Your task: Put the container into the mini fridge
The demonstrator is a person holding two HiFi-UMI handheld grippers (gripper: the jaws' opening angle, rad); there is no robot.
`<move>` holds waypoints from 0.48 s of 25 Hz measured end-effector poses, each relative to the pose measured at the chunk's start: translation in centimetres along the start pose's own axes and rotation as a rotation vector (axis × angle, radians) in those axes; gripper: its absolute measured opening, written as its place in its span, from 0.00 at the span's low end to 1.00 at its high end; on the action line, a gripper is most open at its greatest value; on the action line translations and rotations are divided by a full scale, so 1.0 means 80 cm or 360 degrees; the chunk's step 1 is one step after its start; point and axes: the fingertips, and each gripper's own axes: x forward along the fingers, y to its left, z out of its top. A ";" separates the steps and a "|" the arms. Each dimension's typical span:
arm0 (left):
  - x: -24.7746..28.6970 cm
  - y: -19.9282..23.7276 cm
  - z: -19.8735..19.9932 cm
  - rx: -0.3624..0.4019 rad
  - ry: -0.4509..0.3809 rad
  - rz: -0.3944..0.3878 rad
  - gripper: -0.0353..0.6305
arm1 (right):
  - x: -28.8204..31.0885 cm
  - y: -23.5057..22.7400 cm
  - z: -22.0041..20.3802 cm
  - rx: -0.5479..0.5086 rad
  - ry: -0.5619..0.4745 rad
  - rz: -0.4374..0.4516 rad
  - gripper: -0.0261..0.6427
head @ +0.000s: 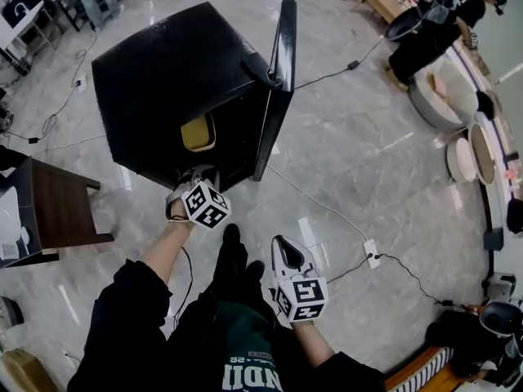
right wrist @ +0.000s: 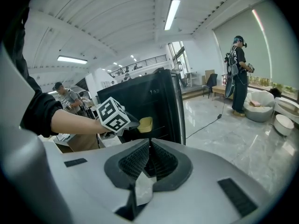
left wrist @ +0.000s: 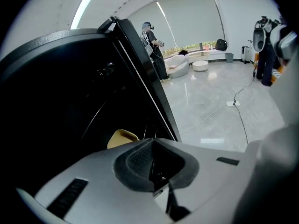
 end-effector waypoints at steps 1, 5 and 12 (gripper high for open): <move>-0.010 -0.003 0.001 -0.0024 -0.0015 -0.0006 0.07 | -0.002 0.003 0.000 0.0000 -0.0006 0.0007 0.09; -0.048 -0.012 0.007 -0.0096 -0.0069 -0.0013 0.07 | -0.010 0.010 0.000 0.0006 -0.0024 0.0029 0.09; -0.121 -0.036 0.000 -0.0293 -0.0157 -0.0052 0.07 | -0.020 0.029 0.004 0.0005 -0.0054 0.0051 0.09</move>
